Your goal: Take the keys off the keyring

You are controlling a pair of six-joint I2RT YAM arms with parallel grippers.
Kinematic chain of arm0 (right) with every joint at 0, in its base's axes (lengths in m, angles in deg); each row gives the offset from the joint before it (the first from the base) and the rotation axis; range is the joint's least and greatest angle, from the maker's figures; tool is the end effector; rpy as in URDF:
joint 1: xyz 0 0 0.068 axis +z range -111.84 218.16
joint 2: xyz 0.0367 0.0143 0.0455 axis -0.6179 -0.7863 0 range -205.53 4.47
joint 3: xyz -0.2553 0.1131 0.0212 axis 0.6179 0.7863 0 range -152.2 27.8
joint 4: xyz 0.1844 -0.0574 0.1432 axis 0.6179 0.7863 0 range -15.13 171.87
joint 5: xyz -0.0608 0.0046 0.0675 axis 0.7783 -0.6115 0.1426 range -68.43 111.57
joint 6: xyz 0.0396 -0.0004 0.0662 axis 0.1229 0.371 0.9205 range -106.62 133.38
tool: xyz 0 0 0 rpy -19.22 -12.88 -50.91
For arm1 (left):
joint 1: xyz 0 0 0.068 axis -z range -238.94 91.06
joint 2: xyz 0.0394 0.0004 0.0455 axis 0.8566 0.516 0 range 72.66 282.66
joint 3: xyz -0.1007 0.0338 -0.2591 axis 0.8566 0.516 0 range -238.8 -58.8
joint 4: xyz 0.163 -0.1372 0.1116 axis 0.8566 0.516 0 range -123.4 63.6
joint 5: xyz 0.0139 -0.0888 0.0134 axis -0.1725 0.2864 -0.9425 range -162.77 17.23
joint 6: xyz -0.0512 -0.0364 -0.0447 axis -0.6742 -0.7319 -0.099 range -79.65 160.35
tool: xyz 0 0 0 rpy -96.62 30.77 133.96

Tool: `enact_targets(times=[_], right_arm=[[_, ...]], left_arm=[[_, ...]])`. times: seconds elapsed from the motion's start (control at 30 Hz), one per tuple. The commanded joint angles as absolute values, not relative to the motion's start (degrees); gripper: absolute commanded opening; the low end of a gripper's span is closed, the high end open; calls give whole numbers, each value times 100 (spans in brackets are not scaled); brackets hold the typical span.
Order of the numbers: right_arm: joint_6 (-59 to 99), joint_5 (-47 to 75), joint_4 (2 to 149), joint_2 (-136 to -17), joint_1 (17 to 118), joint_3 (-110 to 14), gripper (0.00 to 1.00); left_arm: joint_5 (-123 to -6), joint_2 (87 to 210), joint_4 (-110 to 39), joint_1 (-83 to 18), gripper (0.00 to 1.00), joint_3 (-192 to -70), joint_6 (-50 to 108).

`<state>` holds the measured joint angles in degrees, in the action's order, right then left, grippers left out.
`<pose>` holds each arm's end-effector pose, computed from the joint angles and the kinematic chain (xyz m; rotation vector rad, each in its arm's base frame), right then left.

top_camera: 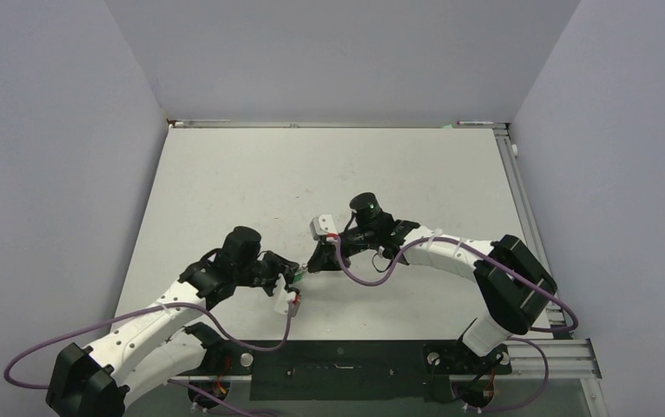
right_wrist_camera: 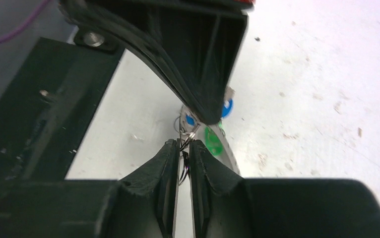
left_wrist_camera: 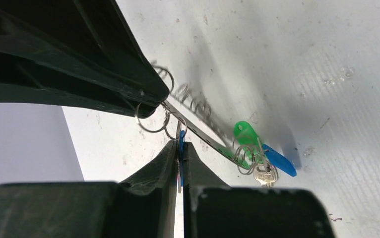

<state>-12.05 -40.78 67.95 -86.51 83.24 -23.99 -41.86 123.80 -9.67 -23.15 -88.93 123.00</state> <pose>0.1872 0.2700 0.2351 -1.6651 1.2234 1.3529 0.1194 -0.1275 0.2094 2.0302 0.9125 -0.1944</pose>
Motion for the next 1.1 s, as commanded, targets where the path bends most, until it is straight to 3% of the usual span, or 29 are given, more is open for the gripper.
enact_targets(times=[0.0,0.17,0.37,0.53,1.07], right_arm=[[-2203,-3415,6961,-8379,8098,-2418,15],[-2062,-3152,6311,-8261,8026,-2138,17],[-1795,-3036,5823,-8307,7874,-2009,35],[-1916,-3092,6176,-8292,7876,-2133,44],[-1475,-3243,6410,-8339,8228,-2281,43]], left_arm=[[-3716,12254,-602,-2280,0,-9185,12052],[-3709,12536,-709,-2212,0,-9408,11666],[-3769,12874,-786,-2219,0,-9744,11466],[-3803,13029,-712,-2220,0,-9881,11619],[-3825,13122,-714,-2324,0,-10036,11450]])
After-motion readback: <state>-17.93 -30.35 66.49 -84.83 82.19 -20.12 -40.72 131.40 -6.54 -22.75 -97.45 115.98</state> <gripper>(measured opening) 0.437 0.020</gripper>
